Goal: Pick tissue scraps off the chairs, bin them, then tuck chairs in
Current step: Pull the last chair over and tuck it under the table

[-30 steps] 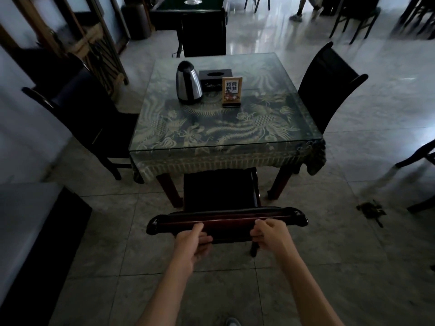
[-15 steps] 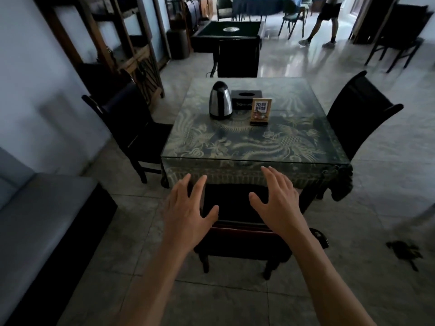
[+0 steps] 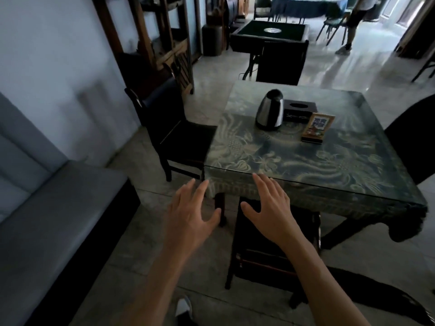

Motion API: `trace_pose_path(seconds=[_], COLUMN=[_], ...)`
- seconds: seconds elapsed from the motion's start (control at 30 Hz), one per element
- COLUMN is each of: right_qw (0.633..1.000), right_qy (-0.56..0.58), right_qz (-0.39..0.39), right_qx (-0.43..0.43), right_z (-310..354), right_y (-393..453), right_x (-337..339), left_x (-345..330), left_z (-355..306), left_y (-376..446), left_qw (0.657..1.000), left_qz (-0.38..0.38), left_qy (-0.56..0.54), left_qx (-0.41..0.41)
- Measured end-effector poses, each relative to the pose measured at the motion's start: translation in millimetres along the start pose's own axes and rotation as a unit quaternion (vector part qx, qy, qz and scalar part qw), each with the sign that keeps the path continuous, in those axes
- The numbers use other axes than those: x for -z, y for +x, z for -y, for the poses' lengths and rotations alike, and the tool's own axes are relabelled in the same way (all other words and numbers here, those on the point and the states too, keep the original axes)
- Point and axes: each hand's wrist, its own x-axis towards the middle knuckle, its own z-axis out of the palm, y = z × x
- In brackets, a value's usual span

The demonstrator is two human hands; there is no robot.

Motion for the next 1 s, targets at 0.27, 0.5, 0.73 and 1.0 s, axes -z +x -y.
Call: trace_pose_path(seconds=[0.27,0.5,0.73,1.0], right_qw=[0.999,0.994,0.992,0.989], right_qy=[0.013,0.012,0.006,0.032], right_qz=[0.038,0.074,0.090,0.113], right_qx=[0.036,0.073,0.092,0.094], right_z=[134.3,205.5,239.1,273.9], right_y=[118.4,202.2,318.0,489.2], right_x=[-82.8,-128.4,-181.1,-237.0], left_x=[57.3,94.0,96.7,89.8], left_z=[139.5,233.9,316.1,404.3], left_y=[83.3,134.6,215.6,361.5], left_qw=[0.999,0.995,0.990,0.984], left_qz=[-0.009,-0.032,-0.046,-0.061], left_qy=[0.005,0.006,0.017,0.011], left_qx=[0.040,0.089,0.133,0.170])
